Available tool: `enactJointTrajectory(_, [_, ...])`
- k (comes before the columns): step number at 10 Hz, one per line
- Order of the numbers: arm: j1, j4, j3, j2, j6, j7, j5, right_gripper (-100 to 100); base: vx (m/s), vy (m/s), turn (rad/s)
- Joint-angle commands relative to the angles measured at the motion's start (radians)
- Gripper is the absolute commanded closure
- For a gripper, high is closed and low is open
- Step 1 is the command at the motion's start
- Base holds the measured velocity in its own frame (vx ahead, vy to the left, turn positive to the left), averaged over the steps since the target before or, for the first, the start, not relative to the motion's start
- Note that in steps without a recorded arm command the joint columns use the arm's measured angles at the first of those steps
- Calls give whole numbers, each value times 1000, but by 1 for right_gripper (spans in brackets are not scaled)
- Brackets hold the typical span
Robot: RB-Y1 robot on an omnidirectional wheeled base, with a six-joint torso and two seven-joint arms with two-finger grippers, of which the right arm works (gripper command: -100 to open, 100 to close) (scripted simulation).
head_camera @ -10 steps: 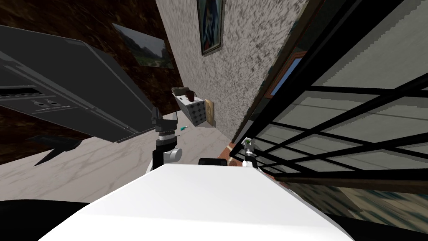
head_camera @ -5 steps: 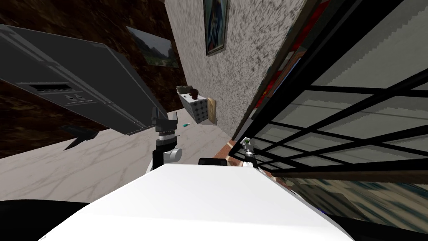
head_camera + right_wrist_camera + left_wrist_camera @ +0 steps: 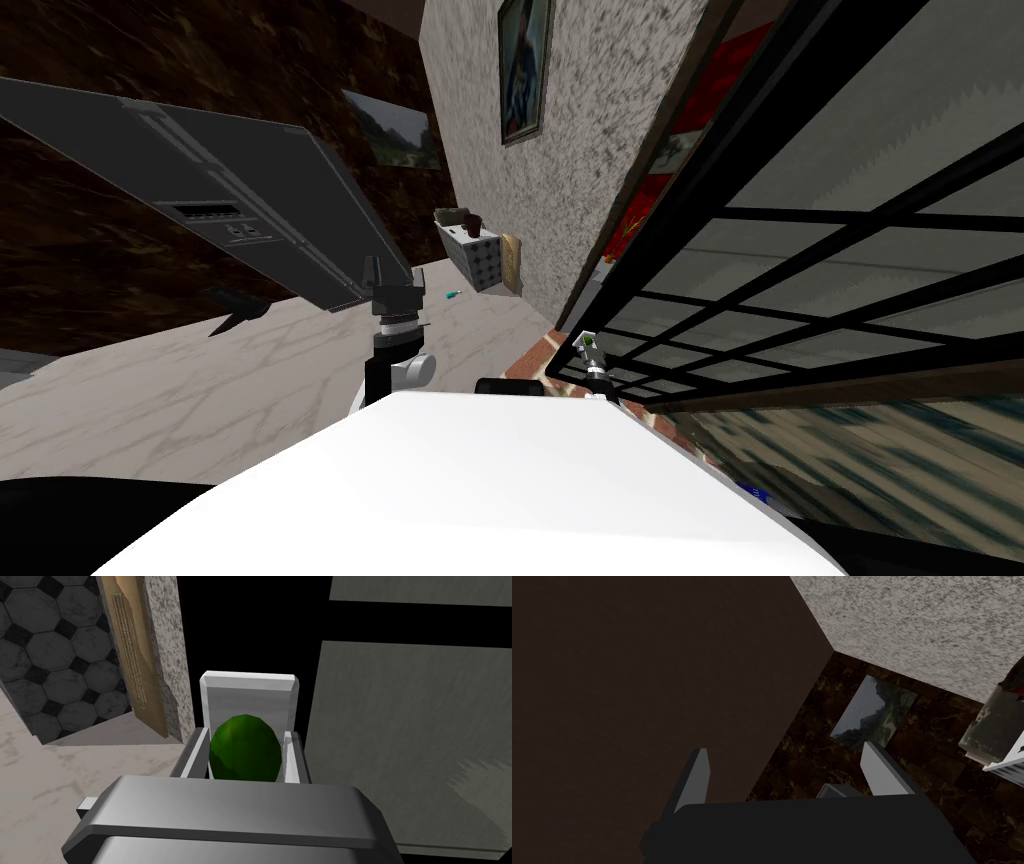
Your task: Pull the door open
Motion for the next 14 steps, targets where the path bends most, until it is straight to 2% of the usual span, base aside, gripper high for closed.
enactJointTrajectory(1, [11,-4,18,-15,-15,-19,10,100,-162,6,88])
enactJointTrajectory(7, [53,-18,89,-76,-76,-95,47,100,-238,-33,100])
enactJointTrajectory(8, [57,-20,97,-83,-83,-103,51,100,-211,-37,64])
enactJointTrajectory(9, [43,5,94,-75,-88,-102,51,100,-91,-16,18])
enactJointTrajectory(10, [52,12,111,-86,-109,-121,60,100,-119,-8,114])
enactJointTrajectory(14, [68,22,139,-113,-151,-157,77,100,-194,-52,114])
